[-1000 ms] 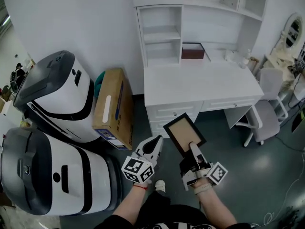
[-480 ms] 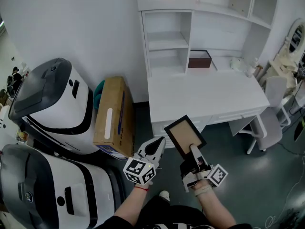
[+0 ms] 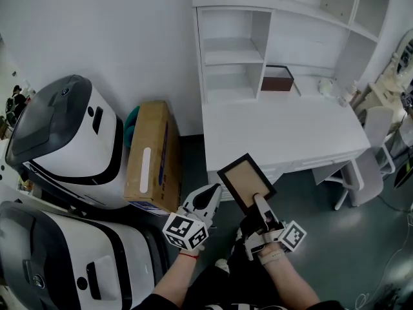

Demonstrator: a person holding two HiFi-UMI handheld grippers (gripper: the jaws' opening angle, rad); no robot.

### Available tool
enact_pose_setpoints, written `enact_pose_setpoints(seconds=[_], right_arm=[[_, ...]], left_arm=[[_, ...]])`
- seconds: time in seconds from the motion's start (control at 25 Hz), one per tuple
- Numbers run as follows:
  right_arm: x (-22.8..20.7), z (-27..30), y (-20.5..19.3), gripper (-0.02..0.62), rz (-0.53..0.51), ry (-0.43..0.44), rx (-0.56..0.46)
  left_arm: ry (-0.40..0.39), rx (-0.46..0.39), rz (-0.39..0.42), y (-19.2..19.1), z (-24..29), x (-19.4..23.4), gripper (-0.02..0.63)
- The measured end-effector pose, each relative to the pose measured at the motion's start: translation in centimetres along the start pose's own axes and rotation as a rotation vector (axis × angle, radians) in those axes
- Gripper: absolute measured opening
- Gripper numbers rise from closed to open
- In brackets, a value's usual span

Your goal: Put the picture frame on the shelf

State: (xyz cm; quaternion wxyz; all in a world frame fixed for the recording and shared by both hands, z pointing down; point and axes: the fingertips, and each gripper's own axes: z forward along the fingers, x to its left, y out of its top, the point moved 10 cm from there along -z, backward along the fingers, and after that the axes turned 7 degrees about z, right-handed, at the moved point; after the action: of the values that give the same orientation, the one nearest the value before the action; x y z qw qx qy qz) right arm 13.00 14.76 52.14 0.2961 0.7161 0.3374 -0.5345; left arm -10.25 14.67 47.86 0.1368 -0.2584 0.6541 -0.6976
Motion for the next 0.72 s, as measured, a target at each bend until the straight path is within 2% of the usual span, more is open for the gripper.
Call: enact_pose_setpoints(seconds=[0.24, 0.72], right_arm=[[-1.3, 3.4, 1.9, 0.051, 0.012, -0.007, 0.003], [-2.0, 12.8, 7.4, 0.051, 0.025, 0.017, 0.023]], left_arm=[[0.011, 0.002, 0.001, -0.1, 2.7, 2.2, 0.003], [0.017, 0.017, 0.025, 2.5, 11.2, 7.8, 0.003]])
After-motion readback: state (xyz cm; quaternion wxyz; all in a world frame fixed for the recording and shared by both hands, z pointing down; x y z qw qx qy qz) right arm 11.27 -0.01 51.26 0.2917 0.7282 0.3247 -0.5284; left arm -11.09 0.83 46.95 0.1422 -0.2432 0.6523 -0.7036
